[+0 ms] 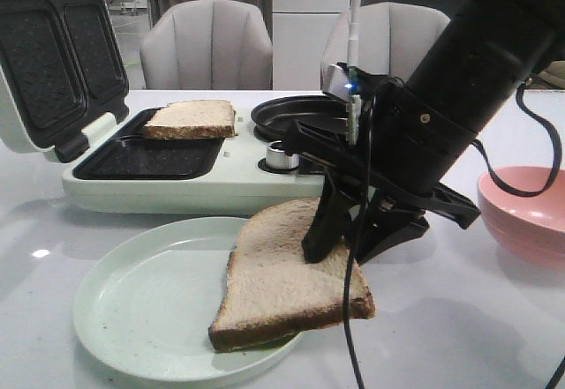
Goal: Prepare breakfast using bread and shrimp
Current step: 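Grasp the remaining bread slice with the right gripper, then carry the bread with the right gripper and lay it on the near press plate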
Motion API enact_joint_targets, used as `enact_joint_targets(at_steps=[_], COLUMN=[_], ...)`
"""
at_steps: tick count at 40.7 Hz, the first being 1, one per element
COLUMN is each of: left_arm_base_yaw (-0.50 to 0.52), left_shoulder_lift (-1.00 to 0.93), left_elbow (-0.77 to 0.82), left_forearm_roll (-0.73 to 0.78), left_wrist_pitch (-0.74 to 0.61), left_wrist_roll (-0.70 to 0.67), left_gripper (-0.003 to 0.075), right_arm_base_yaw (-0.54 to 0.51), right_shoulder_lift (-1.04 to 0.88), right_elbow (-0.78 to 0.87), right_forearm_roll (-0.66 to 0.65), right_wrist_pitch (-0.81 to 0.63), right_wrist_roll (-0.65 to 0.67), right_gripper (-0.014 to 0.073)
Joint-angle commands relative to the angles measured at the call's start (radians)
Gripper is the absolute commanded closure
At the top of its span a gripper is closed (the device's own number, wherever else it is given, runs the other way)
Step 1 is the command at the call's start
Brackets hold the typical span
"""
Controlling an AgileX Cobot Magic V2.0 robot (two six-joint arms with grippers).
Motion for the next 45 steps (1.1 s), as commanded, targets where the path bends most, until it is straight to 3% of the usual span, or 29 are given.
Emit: enact_joint_targets(at_steps=[1,22,29,45], left_arm_base_yaw=[-0.008,-0.008,-0.008,-0.008], left_shoulder_lift=[0.0,0.0,0.0,0.0], left_elbow=[-0.028,-0.028,-0.028,-0.028], left_forearm_roll=[0.002,0.002,0.002,0.002], left_wrist_pitch=[-0.066,-0.066,-0.066,-0.066], left_wrist_roll=[0.002,0.002,0.002,0.002], left_gripper=[0.0316,0.0316,0.0316,0.0316], right_arm_base_yaw=[-0.001,0.051,0.116,0.117], right_shoulder_lift=[-0.082,-0.315,-0.236,0.116], right_elbow=[-0.027,-0.078,-0.234,-0.657], right_forearm_roll=[0.002,0.029,0.03,0.171], right_wrist_pitch=[0.021,-0.023,-0.11,-0.085], right_wrist_roll=[-0.031,-0.048,-0.072,-0.072], right_gripper=[0.0531,0.0531,0.0531,0.0531])
